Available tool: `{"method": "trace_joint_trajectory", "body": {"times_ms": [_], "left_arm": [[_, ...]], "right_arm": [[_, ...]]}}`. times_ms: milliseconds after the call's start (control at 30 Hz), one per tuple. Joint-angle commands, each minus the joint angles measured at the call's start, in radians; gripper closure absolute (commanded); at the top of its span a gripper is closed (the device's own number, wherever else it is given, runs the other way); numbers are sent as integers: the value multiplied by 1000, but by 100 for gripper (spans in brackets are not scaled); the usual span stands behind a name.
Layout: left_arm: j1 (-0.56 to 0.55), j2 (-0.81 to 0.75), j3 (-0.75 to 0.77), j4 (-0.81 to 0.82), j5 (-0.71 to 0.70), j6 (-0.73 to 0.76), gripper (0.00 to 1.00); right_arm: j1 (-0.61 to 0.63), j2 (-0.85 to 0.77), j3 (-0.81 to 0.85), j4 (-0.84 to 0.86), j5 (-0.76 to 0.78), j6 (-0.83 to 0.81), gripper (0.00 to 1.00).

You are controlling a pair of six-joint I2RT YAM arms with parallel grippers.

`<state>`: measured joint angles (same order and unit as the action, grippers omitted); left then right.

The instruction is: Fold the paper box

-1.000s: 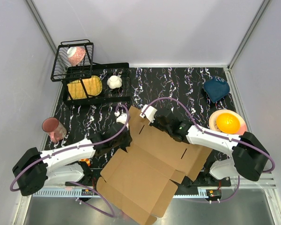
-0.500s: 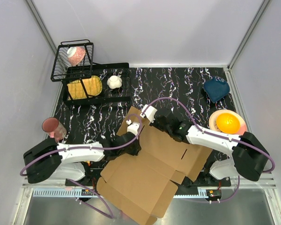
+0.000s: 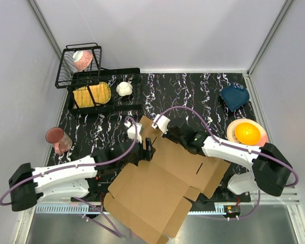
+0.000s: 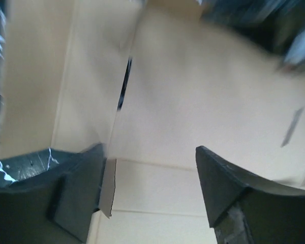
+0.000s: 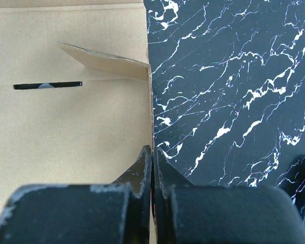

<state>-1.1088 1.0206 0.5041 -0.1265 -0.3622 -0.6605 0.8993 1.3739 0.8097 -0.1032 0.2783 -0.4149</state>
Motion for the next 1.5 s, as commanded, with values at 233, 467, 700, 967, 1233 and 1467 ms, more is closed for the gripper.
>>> {"method": "trace_joint_trajectory", "body": {"times_ms": [233,467,700,967,1233,1467], "left_arm": [[251,-67,220,-117,-112,180,8],[400,56,226,-33,9,266,19],[432,154,244,19,62,325,26],[468,243,237,48,103,329,34],[483,247,219,155,190,345,75],[466,107,30,467,266,291,85]], "right_arm": [[15,-15,28,3,2,14,100],[23,-29,32,-9,-24,31,100],[29,5,83,-67,-22,77,100],[44,-27,52,-44,-30,48,100],[52,-52,60,-43,28,12,100],[58,-81,98,-32,146,-67,100]]}}
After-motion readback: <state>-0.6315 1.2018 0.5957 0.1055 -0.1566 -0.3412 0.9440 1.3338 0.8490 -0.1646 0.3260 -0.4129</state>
